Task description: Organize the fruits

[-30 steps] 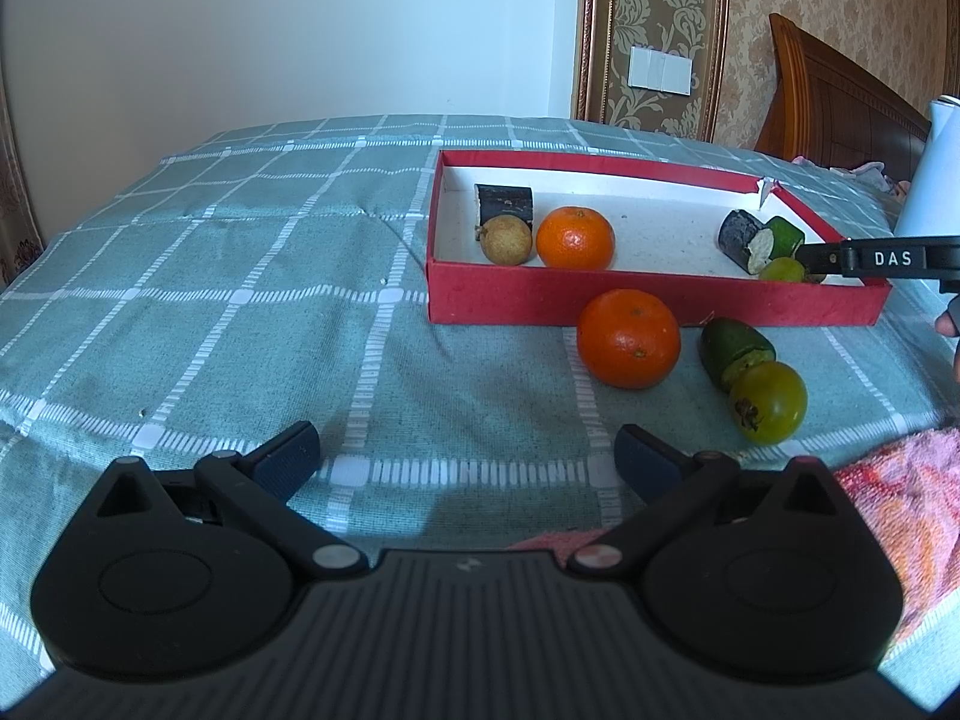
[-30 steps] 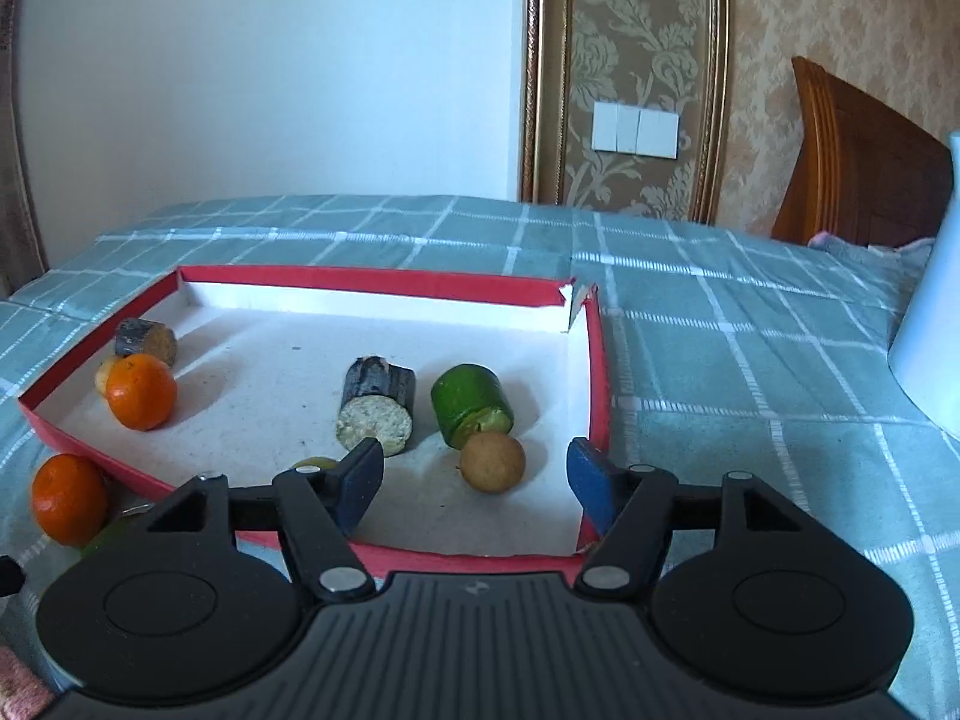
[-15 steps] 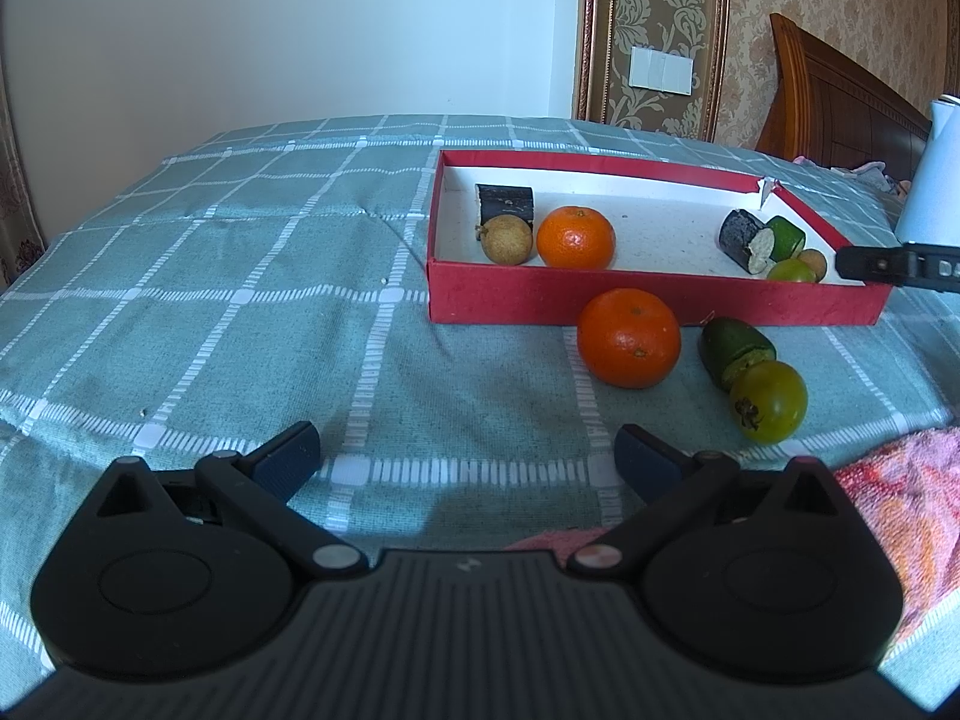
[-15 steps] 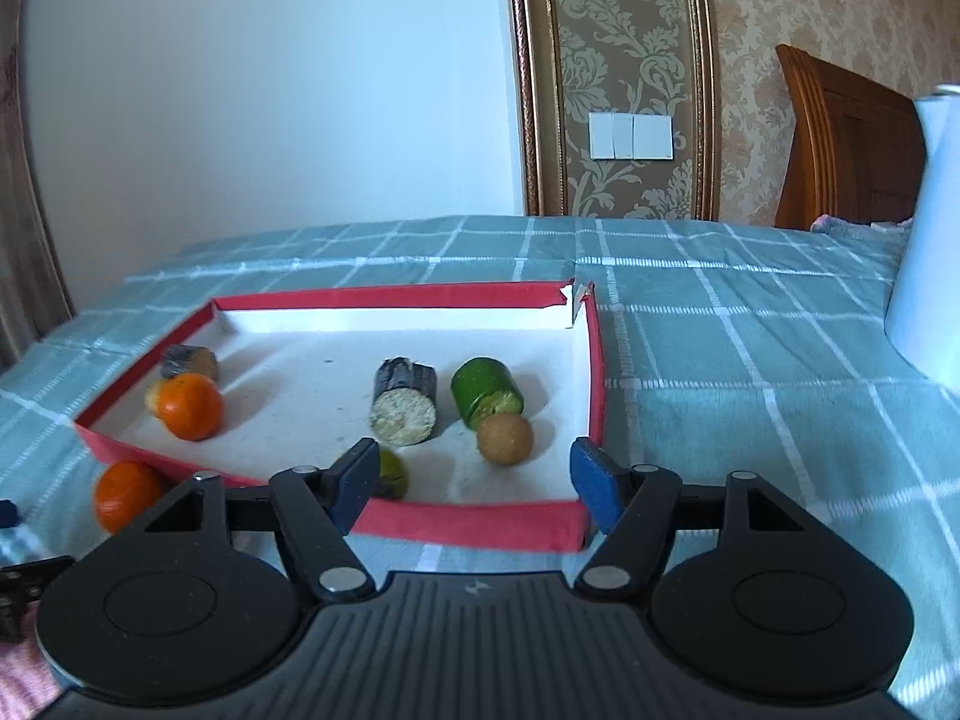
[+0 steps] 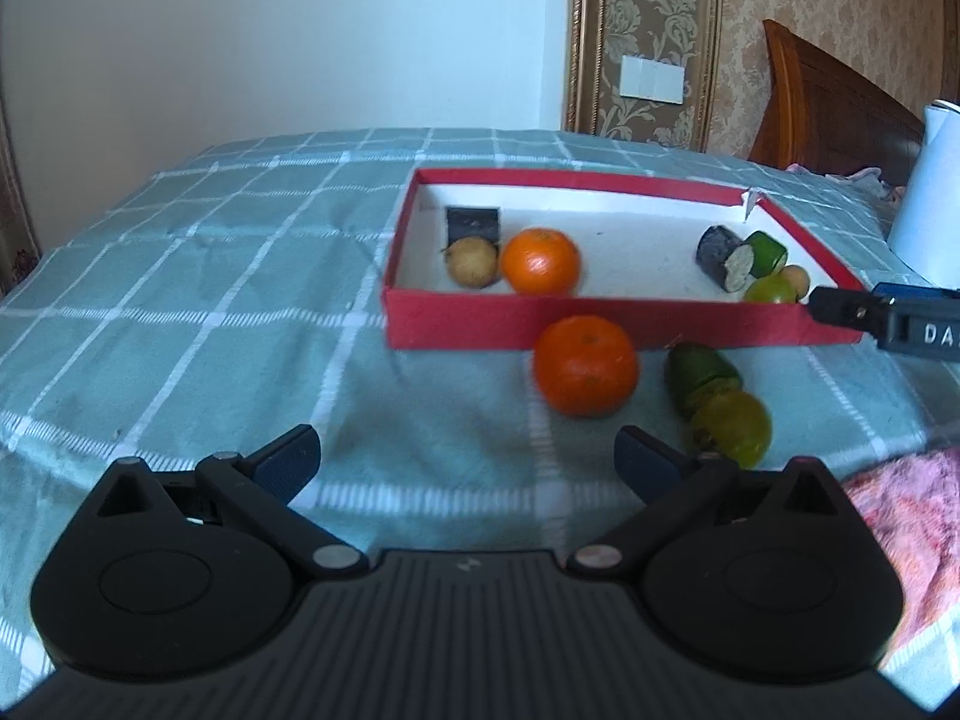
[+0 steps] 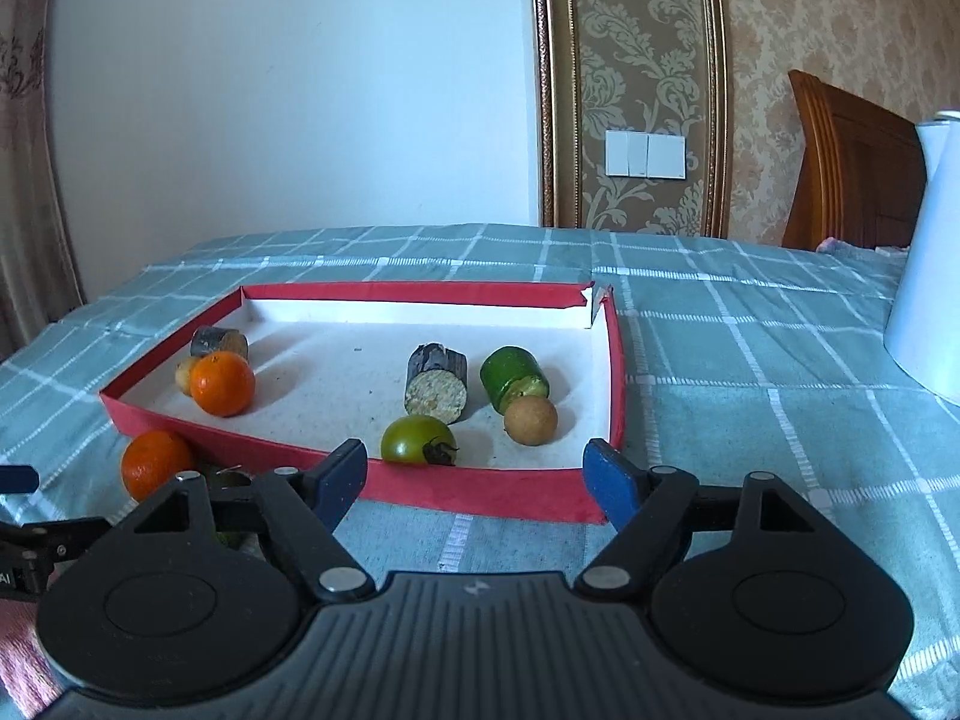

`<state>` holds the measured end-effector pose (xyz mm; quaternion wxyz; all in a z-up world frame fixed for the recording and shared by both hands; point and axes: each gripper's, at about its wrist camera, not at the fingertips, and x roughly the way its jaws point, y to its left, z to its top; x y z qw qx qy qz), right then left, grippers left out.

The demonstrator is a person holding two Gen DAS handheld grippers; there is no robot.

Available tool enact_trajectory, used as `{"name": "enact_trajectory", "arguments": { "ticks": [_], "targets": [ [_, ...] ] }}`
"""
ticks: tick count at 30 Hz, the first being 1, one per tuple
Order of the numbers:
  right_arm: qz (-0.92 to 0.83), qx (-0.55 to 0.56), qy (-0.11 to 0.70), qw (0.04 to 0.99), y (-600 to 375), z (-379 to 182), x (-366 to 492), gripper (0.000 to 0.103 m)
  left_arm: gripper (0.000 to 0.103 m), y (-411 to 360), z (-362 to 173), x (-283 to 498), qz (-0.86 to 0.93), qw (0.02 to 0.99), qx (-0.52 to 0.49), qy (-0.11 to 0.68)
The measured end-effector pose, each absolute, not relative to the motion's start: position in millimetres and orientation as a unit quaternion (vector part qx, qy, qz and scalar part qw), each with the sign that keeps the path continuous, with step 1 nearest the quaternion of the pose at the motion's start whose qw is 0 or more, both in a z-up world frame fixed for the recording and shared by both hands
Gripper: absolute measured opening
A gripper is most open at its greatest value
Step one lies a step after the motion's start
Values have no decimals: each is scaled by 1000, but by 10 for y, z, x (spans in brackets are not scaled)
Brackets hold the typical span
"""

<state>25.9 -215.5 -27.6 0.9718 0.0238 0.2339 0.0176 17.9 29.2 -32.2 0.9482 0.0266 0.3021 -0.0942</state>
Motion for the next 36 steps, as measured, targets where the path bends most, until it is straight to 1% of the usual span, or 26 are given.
{"name": "enact_trajectory", "arguments": {
  "ticks": [2, 3, 5, 7, 9, 12, 17, 20, 22, 23, 25, 26, 27, 28, 36],
  "targets": [
    [18, 22, 235, 972, -2150, -282, 262, 80, 103, 240, -295, 199, -95, 950, 37, 295],
    [19, 21, 235, 971, -2143, -286, 262, 81, 103, 208, -283, 214, -90, 952, 43, 290],
    [18, 19, 237, 971, -2136, -294, 257, 83, 100, 167, -266, 243, -85, 954, 50, 283],
    [17, 15, 237, 971, -2119, -299, 256, 84, 94, 133, -253, 279, -93, 952, 52, 287],
    [16, 11, 238, 971, -2106, -302, 258, 84, 94, 106, -244, 298, -99, 951, 48, 290],
    [16, 10, 239, 971, -2102, -302, 254, 84, 90, 37, -260, 315, -105, 948, 52, 294],
    [17, 10, 240, 970, -2101, -303, 257, 84, 88, -67, -296, 333, -111, 946, 65, 297],
    [17, 8, 241, 970, -2090, -308, 256, 84, 76, -87, -333, 376, -115, 943, 61, 306],
    [16, 8, 242, 970, -2084, -309, 257, 84, 63, -71, -341, 391, -126, 941, 54, 309],
    [16, 8, 242, 970, -2084, -309, 257, 84, 60, -66, -336, 390, -132, 941, 51, 309],
    [16, 8, 242, 970, -2084, -308, 258, 84, 50, -87, -331, 385, -139, 940, 54, 307],
    [16, 7, 242, 970, -2083, -309, 258, 84, 48, -99, -332, 381, -142, 940, 57, 306],
    [16, 7, 242, 970, -2084, -310, 256, 84, 42, -115, -333, 371, -147, 939, 59, 304],
    [15, 6, 242, 970, -2084, -312, 254, 84, 40, -128, -333, 360, -151, 939, 60, 303],
    [12, -2, 241, 970, -2062, -327, 258, 84, 39, -97, -323, 329, -153, 941, 53, 297]
  ]
}}
